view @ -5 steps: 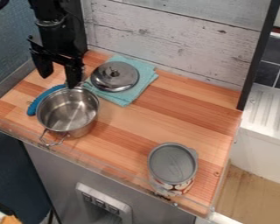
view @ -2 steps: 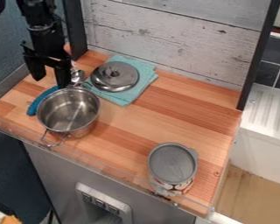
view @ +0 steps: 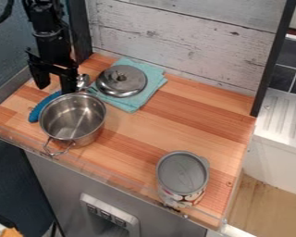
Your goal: Moved blue spoon to the right side of the table above can
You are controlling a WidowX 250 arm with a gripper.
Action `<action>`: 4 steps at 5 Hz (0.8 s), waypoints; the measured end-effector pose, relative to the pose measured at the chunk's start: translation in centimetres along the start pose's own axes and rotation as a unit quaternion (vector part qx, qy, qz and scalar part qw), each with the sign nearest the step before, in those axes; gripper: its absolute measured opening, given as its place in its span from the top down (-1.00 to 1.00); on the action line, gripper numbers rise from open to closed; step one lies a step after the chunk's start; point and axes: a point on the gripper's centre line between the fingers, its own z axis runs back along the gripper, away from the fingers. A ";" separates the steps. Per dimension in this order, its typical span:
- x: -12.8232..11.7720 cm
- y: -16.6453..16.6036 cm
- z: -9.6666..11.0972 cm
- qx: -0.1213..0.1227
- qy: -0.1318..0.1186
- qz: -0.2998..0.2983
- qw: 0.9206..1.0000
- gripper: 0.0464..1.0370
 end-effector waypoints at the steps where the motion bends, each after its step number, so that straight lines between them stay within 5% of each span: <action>1: -0.3 -0.7 -1.2 -0.009 0.009 -0.003 1.000 -0.93; 3: 0.0 -1.1 -1.5 -0.016 0.000 0.002 1.000 -0.72; 4: -0.1 -1.1 -1.6 -0.024 -0.007 -0.001 1.000 -0.14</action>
